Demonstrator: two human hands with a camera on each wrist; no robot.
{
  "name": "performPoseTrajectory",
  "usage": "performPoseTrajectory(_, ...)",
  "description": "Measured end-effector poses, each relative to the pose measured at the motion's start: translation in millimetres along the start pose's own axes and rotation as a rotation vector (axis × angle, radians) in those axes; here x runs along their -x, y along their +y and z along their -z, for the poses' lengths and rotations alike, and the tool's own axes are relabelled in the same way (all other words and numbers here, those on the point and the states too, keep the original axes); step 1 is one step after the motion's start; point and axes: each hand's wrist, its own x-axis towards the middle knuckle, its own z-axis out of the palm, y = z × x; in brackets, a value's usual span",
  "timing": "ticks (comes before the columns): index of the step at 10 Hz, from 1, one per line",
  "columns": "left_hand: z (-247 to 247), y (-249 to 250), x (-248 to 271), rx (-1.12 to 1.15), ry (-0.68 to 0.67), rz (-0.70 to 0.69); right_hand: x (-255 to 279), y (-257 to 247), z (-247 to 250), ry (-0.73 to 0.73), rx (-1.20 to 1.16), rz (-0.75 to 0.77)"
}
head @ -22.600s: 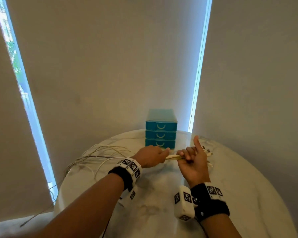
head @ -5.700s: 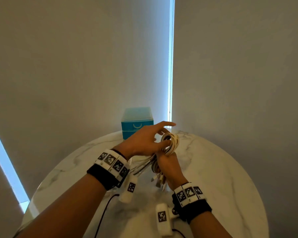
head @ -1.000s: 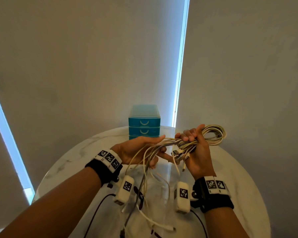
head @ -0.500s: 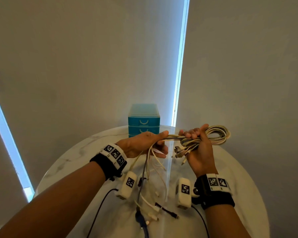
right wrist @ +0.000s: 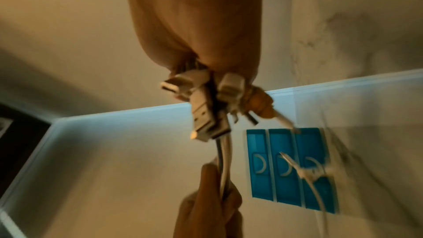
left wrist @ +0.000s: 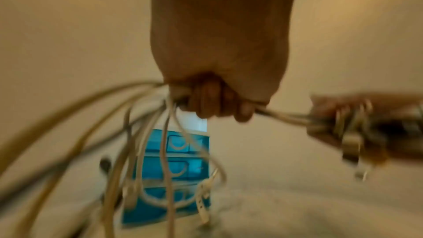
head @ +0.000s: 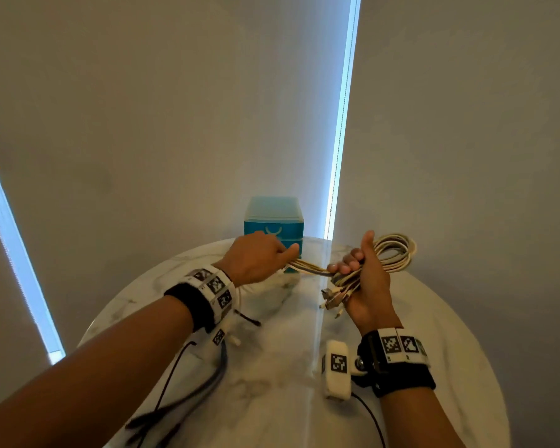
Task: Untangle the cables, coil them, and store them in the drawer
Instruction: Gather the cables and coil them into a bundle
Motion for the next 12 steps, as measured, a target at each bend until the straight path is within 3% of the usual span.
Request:
performPoseTrajectory(1,-5,7,5,-0.418,0.133,-0.214,4,5,-2,0.203,0.157,0.029)
performPoseTrajectory(2,-15,15,14,-0.531,0.048,-0.456,7,9,-1,0.348,0.391,0.041)
performPoseTrajectory(3,-24,24,24,-0.429,0.100,-0.712,10,16,7,0.186,0.747,0.051)
performPoseTrajectory(4,-29,28,26,-0.219,0.252,-0.799,10,36,9,-0.163,0.765,-0.055)
performPoseTrajectory(5,-28,29,25,-0.069,0.370,-0.704,26,54,-7,-0.490,0.172,0.080)
performPoseTrajectory(6,-26,23,22,0.107,0.448,-0.507,4,81,12,-0.458,1.139,-0.441)
performPoseTrajectory(7,-25,21,17,0.132,0.483,-0.425,8,83,-1,-0.280,1.013,-0.449)
performPoseTrajectory(8,-19,19,11,0.148,0.490,-0.329,19,92,-16,-0.229,0.704,-0.549)
performPoseTrajectory(9,-17,14,8,0.246,0.446,-0.248,19,94,-17,-0.209,0.536,-0.555)
performPoseTrajectory(10,-15,12,5,0.419,0.342,-0.195,30,100,-38,-0.187,0.527,-0.581)
performPoseTrajectory(11,-6,9,3,0.506,0.193,-0.153,26,108,-43,-0.224,0.490,-0.653)
performPoseTrajectory(12,7,3,2,0.475,0.086,-0.143,41,96,-34,-0.369,0.506,-0.785)
